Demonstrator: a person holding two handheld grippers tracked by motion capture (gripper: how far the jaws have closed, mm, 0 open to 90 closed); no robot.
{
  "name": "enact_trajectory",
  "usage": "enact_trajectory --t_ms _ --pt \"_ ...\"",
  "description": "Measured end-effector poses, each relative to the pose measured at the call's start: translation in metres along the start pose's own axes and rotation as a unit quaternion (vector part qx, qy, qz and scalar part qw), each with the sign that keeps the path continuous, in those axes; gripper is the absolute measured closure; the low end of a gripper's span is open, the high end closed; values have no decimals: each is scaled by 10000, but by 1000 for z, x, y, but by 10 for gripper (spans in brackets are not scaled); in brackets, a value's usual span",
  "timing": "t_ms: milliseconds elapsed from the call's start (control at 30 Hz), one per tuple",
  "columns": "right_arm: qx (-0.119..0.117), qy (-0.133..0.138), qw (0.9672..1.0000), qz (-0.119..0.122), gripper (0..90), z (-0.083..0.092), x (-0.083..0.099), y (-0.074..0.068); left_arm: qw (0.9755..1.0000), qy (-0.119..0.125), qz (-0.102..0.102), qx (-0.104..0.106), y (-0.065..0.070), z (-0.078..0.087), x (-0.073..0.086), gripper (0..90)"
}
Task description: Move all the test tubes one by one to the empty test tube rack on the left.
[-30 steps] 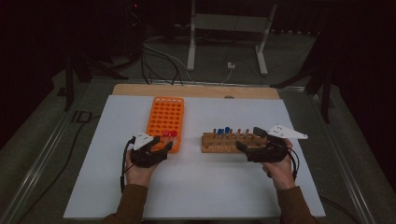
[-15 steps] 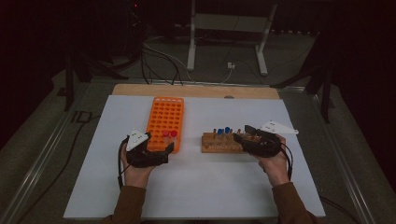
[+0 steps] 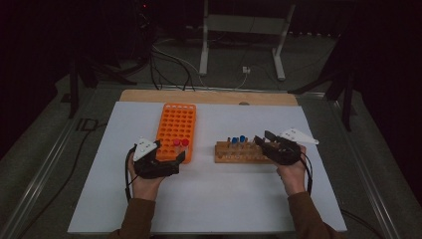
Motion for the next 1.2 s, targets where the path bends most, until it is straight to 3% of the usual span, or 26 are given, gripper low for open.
enact_trajectory --t_ms 100,300,667,1033,1200 --pt "80 -104 9999 -19 569 -2 4 4 10000 -4 -22 1 1 0 0 7" --pt "5 -295 9996 -35 652 -9 12 3 10000 7 -28 -27 0 0 0 6" --pt "-75 -473 9987 159 724 -15 21 -5 10000 18 -32 -33 0 -1 0 6" --pt "-35 -489 9983 314 756 -14 21 -10 10000 -29 -52 -26 1 -2 2 6" --pt "-23 -346 9991 262 757 -7 15 -7 10000 -32 -46 -14 2 -3 3 7"
Point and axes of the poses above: each handheld gripper's, and its own axes: z roughly backward along the jaws, x roughly out of its underside, y roughly to its right, the point moved 4 cm from there along -z, roughly forward along the jaws, and after that the axes turned 13 degrees about z, right-handed, at the moved point
